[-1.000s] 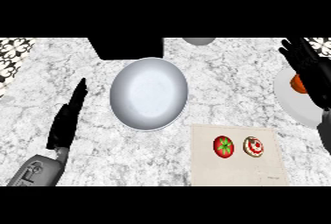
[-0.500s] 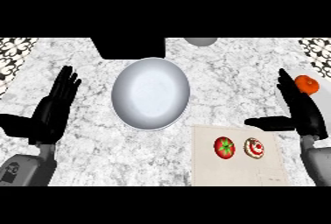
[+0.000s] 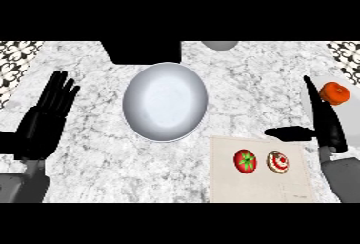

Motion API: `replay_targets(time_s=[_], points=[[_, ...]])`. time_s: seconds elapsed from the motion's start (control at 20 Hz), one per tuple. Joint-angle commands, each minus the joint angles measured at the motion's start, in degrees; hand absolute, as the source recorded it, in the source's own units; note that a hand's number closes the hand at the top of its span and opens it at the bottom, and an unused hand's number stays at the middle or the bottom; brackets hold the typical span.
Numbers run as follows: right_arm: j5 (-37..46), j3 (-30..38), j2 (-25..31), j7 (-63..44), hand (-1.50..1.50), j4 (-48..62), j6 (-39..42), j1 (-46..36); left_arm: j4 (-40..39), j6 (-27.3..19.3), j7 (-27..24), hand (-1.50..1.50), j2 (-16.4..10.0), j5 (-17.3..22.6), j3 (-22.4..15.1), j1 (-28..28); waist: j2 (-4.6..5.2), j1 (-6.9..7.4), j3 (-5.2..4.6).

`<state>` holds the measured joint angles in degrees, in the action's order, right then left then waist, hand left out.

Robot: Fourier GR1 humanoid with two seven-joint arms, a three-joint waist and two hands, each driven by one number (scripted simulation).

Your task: Pick the tomato from the placemat and place it in the bowl

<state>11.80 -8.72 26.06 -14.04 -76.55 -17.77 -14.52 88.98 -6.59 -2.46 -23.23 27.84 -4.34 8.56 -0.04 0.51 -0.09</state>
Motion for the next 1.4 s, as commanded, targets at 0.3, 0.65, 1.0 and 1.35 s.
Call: replay_targets(time_s=[0.3, 0.65, 1.0, 1.35], points=[[-2.8, -13.5, 10.7, -23.3, -1.5, 3.4, 37.6, -8.8, -0.5, 1.7, 0.3, 0.0, -0.2, 0.4, 0.2, 2.1, 0.33, 2.14, -0.34], [-15.7, -11.2, 3.8, -44.0, -1.5, 3.2, 53.3, -23.3, -1.9, 2.5, -0.2, 0.0, 0.1, 0.3, 1.7, 1.4, 0.07, 0.41, -0.01], [-16.4, -11.2, 0.5, -52.4, -1.5, -6.3, 48.0, -16.9, 1.3, 1.8, 3.0, 0.0, 1.7, -0.3, 2.6, 0.0, -0.2, -0.77, 0.07], [-12.7, -14.0, -2.8, -51.6, -1.5, -6.9, 45.5, -13.0, 4.9, 3.3, 4.5, 0.0, 0.7, -0.2, 5.1, -3.3, -0.14, -0.4, 0.09]])
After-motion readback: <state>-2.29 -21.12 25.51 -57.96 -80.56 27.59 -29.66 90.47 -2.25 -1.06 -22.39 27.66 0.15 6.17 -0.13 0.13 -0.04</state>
